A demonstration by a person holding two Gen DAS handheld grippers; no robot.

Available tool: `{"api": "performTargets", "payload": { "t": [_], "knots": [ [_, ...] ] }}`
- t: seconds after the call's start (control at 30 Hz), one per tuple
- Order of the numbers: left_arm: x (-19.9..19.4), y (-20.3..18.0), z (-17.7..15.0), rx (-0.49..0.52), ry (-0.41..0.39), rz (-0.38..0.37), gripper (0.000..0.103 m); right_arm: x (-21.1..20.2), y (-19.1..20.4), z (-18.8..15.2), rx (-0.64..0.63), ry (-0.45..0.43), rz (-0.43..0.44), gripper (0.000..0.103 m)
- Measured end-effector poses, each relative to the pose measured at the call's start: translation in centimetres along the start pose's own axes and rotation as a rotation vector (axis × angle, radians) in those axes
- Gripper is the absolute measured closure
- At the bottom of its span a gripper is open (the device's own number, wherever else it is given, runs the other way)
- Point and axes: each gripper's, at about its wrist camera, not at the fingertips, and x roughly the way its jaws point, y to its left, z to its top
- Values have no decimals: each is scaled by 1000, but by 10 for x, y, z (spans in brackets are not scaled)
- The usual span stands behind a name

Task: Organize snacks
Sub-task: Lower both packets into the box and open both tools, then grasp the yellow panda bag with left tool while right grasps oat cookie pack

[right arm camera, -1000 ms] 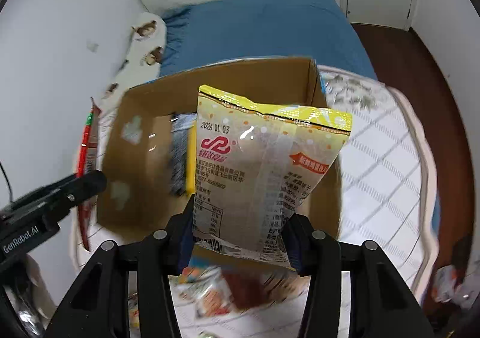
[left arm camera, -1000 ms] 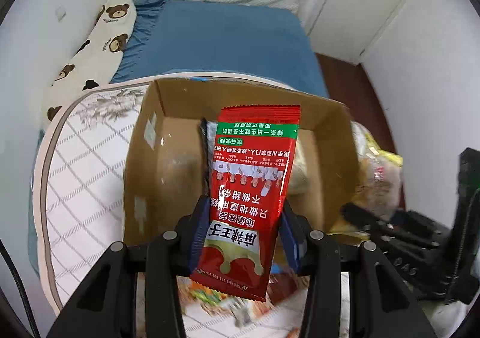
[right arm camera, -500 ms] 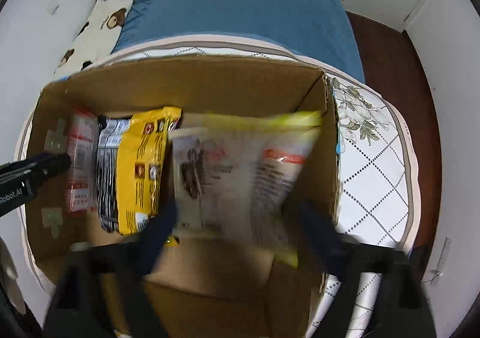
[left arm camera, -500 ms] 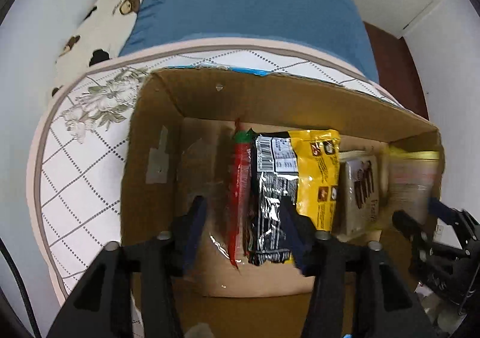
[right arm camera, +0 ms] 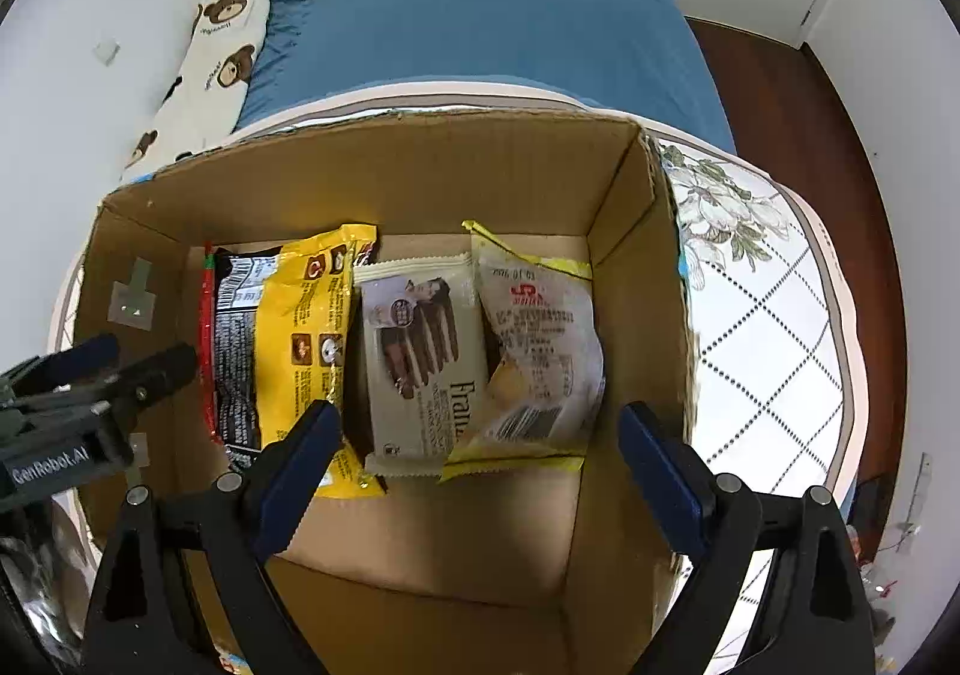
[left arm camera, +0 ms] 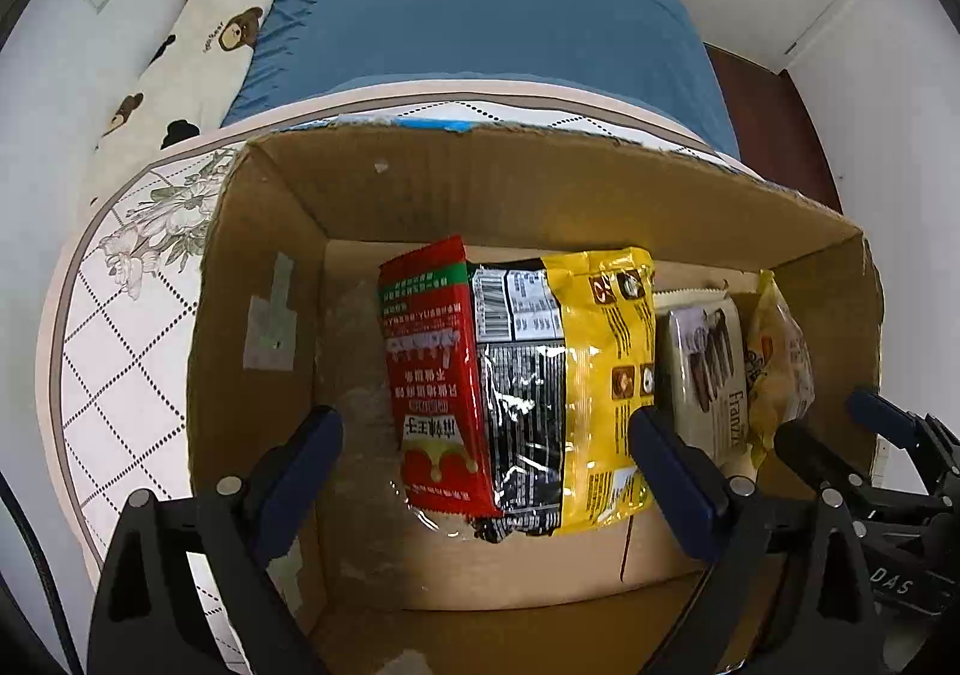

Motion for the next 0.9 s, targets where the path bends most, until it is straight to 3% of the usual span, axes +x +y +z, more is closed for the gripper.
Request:
{"api": "performTargets", "payload": {
  "t": [0.5,0.9],
  "knots": [
    [-62,-6,-62,33,-214,35,6,-56,24,-59,-62,-167,-41,8],
    [-135,-4,-124,45,-385,23,6,-129,31,-120,-55,-321,-43,8]
  ]
}}
